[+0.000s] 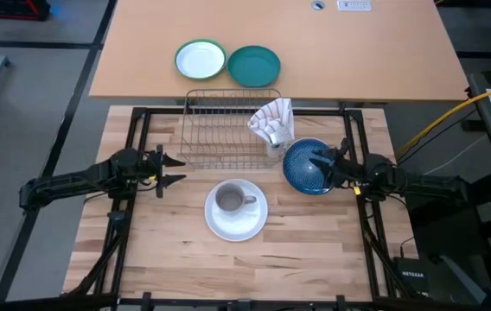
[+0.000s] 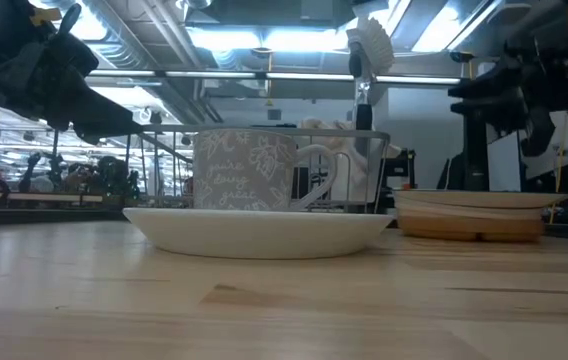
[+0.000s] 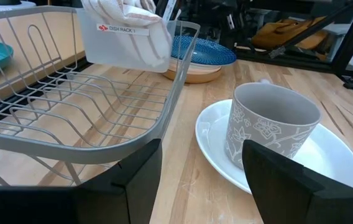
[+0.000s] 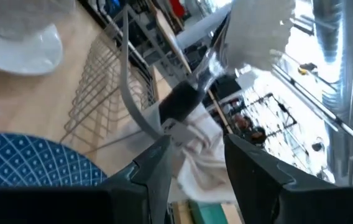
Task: Sort dishes
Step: Put the blue patterned plate in the dish rack
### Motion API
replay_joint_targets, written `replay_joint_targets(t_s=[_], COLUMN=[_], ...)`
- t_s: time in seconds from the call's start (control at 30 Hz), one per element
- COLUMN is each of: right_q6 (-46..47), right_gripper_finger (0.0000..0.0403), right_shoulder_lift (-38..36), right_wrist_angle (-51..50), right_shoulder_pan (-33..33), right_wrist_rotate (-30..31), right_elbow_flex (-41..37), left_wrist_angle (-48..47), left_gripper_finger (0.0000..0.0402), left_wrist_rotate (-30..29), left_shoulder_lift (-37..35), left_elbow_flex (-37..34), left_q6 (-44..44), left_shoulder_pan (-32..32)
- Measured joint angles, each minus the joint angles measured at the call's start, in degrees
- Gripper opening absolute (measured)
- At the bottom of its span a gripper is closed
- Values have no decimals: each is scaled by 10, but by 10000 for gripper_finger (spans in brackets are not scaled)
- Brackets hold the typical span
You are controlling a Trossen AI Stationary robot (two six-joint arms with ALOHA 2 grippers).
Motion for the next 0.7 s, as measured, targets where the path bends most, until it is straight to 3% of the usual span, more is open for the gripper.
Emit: replay_joint_targets(t_s=[0.07, 0.27, 0.4, 0.57, 0.7], right_q6=[14, 189, 250, 290, 334], right_gripper_finger=[152, 152, 152, 152, 152], right_shoulder_lift=[0, 0, 0, 0, 0], right_wrist_angle=[12, 114, 176, 195, 196], right_shoulder_pan=[0, 0, 0, 0, 0], right_wrist_rotate=[-42, -243, -331, -369, -332], right_elbow_flex=[0, 1, 2, 2, 4], left_wrist_angle=[0, 10, 46, 111, 149], left_gripper_finger=[213, 213, 213, 213, 213], left_wrist_rotate=[0, 1, 1, 1, 1], left_shoulder_lift=[0, 0, 0, 0, 0], left_elbow_flex=[0, -1, -3, -3, -2], left_q6=[0, -13, -11, -45, -95], left_shoulder_pan=[0, 0, 0, 0, 0])
